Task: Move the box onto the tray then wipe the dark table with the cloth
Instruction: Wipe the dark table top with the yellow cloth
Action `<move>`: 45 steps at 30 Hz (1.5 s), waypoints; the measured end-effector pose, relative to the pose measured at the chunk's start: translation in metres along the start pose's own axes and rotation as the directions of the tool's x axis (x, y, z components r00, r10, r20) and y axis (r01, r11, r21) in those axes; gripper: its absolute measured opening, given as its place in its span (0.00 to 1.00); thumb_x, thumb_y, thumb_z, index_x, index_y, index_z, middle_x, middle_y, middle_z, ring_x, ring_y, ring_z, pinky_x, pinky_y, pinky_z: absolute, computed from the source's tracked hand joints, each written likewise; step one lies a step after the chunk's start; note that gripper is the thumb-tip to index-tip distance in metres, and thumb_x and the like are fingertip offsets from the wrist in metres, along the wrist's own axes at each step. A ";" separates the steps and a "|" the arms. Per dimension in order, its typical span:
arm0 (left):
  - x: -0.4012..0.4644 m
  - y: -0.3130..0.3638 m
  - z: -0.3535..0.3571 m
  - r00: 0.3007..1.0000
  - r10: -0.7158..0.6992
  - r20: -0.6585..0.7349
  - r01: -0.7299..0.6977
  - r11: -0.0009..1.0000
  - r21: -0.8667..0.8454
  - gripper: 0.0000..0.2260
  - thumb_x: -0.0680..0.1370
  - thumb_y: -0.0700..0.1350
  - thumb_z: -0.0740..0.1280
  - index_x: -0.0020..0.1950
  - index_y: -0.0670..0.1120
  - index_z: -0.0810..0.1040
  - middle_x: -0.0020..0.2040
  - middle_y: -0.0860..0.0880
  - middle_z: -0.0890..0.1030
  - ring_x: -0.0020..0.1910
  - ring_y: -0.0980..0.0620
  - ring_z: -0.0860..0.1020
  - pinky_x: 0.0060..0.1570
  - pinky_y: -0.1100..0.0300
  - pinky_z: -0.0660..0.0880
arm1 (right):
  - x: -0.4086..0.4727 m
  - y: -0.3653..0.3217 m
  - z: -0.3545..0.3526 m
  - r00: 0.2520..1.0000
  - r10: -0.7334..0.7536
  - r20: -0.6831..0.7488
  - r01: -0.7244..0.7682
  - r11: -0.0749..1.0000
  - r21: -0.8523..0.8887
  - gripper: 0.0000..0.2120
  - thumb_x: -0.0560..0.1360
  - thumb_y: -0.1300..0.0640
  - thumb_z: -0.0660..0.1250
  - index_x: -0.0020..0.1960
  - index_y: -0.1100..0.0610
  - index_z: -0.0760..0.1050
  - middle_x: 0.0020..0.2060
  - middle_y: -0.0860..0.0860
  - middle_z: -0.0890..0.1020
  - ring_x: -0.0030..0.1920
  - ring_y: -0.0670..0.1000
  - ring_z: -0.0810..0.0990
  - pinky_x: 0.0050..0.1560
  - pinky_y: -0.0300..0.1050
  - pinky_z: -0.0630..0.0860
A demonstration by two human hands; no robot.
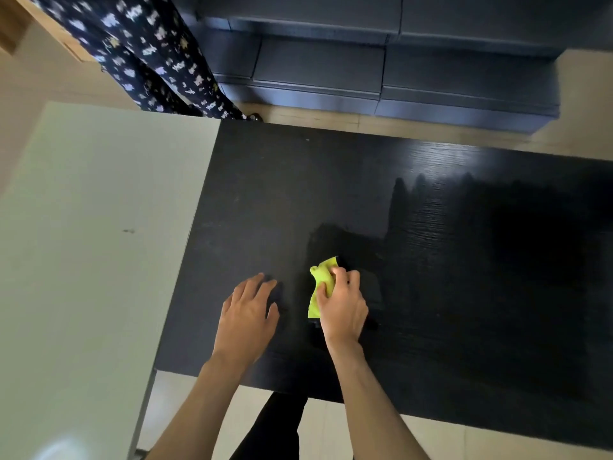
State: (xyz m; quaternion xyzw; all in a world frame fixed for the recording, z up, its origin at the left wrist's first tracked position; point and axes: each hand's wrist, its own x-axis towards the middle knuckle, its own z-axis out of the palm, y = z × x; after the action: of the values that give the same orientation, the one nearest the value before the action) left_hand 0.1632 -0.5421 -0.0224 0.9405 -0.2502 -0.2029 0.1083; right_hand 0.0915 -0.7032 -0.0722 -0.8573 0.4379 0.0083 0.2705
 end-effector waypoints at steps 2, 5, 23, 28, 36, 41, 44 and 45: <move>0.005 0.014 0.004 1.000 -0.003 -0.005 0.003 1.000 -0.003 0.19 0.81 0.48 0.66 0.72 0.49 0.74 0.74 0.47 0.73 0.72 0.44 0.71 0.69 0.44 0.72 | 0.002 0.027 -0.011 0.999 0.029 -0.035 -0.030 0.999 -0.021 0.14 0.77 0.50 0.71 0.60 0.54 0.77 0.51 0.52 0.75 0.40 0.52 0.81 0.31 0.47 0.78; 0.009 0.043 0.015 0.999 0.006 -0.037 -0.006 1.000 0.003 0.19 0.79 0.45 0.68 0.70 0.48 0.75 0.72 0.47 0.75 0.69 0.43 0.74 0.64 0.43 0.75 | 0.008 0.072 -0.029 0.996 0.043 -0.077 -0.047 0.998 -0.046 0.15 0.77 0.49 0.72 0.60 0.53 0.76 0.50 0.52 0.74 0.37 0.49 0.79 0.28 0.45 0.75; 0.023 0.282 0.097 0.977 0.202 -0.074 -0.195 0.976 0.093 0.19 0.77 0.43 0.71 0.68 0.47 0.77 0.69 0.47 0.78 0.67 0.45 0.76 0.60 0.45 0.77 | 0.066 0.370 -0.186 0.968 0.156 -0.197 -0.179 0.978 -0.103 0.15 0.77 0.48 0.70 0.60 0.53 0.74 0.48 0.49 0.71 0.34 0.46 0.72 0.25 0.39 0.64; 0.021 0.319 0.116 0.968 0.240 -0.072 -0.231 0.967 0.109 0.24 0.80 0.48 0.67 0.76 0.50 0.69 0.72 0.48 0.75 0.70 0.47 0.73 0.66 0.47 0.74 | 0.080 0.410 -0.202 0.965 0.139 -0.224 -0.168 0.979 -0.117 0.15 0.75 0.48 0.70 0.58 0.53 0.72 0.47 0.49 0.70 0.32 0.47 0.67 0.28 0.39 0.59; 0.009 0.324 0.136 0.984 0.164 -0.063 -0.154 0.978 0.139 0.24 0.81 0.50 0.67 0.76 0.49 0.70 0.71 0.46 0.77 0.70 0.43 0.75 0.68 0.43 0.74 | 0.144 0.408 -0.219 0.967 0.066 -0.245 -0.104 0.984 -0.145 0.14 0.75 0.50 0.71 0.56 0.55 0.72 0.47 0.53 0.73 0.30 0.56 0.75 0.29 0.43 0.62; 0.008 0.298 0.129 0.998 0.052 -0.046 -0.050 0.997 0.059 0.25 0.80 0.47 0.67 0.78 0.50 0.68 0.74 0.47 0.73 0.72 0.44 0.72 0.69 0.43 0.73 | 0.176 0.386 -0.217 0.954 0.084 -0.288 -0.125 0.984 -0.128 0.14 0.76 0.51 0.69 0.57 0.58 0.73 0.49 0.57 0.75 0.34 0.62 0.78 0.32 0.46 0.66; 0.008 0.277 0.121 0.999 0.011 -0.040 -0.010 1.000 0.019 0.26 0.80 0.45 0.67 0.78 0.51 0.67 0.75 0.48 0.72 0.72 0.46 0.72 0.68 0.44 0.73 | 0.172 0.375 -0.208 0.943 0.086 -0.321 -0.136 0.981 -0.137 0.14 0.78 0.52 0.68 0.59 0.58 0.73 0.49 0.57 0.75 0.34 0.62 0.79 0.32 0.46 0.67; 0.008 0.269 0.118 0.999 0.000 -0.046 0.000 1.000 0.010 0.26 0.80 0.44 0.67 0.78 0.51 0.67 0.74 0.48 0.72 0.72 0.46 0.72 0.68 0.44 0.74 | 0.169 0.371 -0.204 0.944 0.080 -0.321 -0.130 0.982 -0.138 0.14 0.79 0.52 0.68 0.59 0.59 0.73 0.50 0.58 0.75 0.34 0.62 0.79 0.32 0.46 0.67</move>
State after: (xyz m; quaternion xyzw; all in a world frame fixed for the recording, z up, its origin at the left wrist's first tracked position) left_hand 0.0033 -0.7874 -0.0485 0.9454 -0.2488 -0.1800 0.1094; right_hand -0.1295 -1.0998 -0.1100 -0.8417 0.5184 -0.0795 0.1282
